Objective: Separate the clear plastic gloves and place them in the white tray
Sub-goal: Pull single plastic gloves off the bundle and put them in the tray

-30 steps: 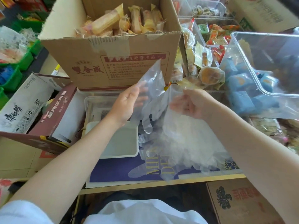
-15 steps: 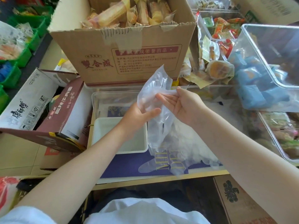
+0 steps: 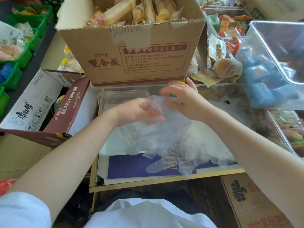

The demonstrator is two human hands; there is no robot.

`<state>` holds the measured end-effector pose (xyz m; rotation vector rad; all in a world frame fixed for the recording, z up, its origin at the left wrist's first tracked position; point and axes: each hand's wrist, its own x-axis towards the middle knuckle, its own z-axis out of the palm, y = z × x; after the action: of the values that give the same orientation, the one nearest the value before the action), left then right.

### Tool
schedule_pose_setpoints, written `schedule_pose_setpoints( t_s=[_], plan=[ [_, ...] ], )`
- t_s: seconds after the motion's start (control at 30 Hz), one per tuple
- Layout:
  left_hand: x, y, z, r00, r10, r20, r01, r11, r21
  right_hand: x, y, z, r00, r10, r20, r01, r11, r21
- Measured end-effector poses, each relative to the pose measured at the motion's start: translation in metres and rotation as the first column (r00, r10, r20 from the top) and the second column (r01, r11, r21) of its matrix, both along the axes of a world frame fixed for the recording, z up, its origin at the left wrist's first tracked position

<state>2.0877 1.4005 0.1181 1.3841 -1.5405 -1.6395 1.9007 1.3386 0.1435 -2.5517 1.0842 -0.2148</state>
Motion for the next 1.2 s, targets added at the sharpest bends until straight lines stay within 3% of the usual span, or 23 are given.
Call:
schedule_pose_setpoints(
  t_s=[0.13,0.3,0.5,0.67,0.93,1.07,1.2],
  plan=[
    [0.003,0.001,-0.001,0.994,0.092,0.053,-0.091,0.996,-0.01,-0.003,-0.004,-0.002,0.962,-0.16,0.223,0.099,0.96,0.262],
    [0.021,0.012,-0.011,0.979,0.172,0.105,-0.172,0.985,-0.014,-0.022,-0.017,-0.015,0.9,-0.338,0.277,0.245,0.915,0.321],
    [0.025,0.014,-0.021,0.928,0.37,0.034,-0.361,0.92,-0.156,-0.031,-0.022,-0.021,0.845,-0.435,0.311,0.33,0.882,0.337],
    [0.016,0.011,-0.022,0.892,0.448,-0.058,-0.451,0.879,-0.153,-0.03,-0.021,-0.024,0.794,-0.485,0.366,0.357,0.86,0.364],
    [0.014,0.008,-0.012,0.934,0.358,-0.015,-0.357,0.929,-0.1,-0.032,-0.021,-0.017,0.755,-0.479,0.448,0.324,0.866,0.38],
    [-0.006,-0.007,0.004,0.951,0.285,0.121,-0.251,0.938,-0.239,-0.027,-0.017,-0.012,0.801,-0.419,0.427,0.297,0.898,0.325],
    [-0.026,-0.013,-0.002,0.945,0.269,0.186,-0.2,0.925,-0.322,-0.04,-0.018,-0.013,0.782,-0.44,0.441,0.332,0.893,0.303]
  ],
)
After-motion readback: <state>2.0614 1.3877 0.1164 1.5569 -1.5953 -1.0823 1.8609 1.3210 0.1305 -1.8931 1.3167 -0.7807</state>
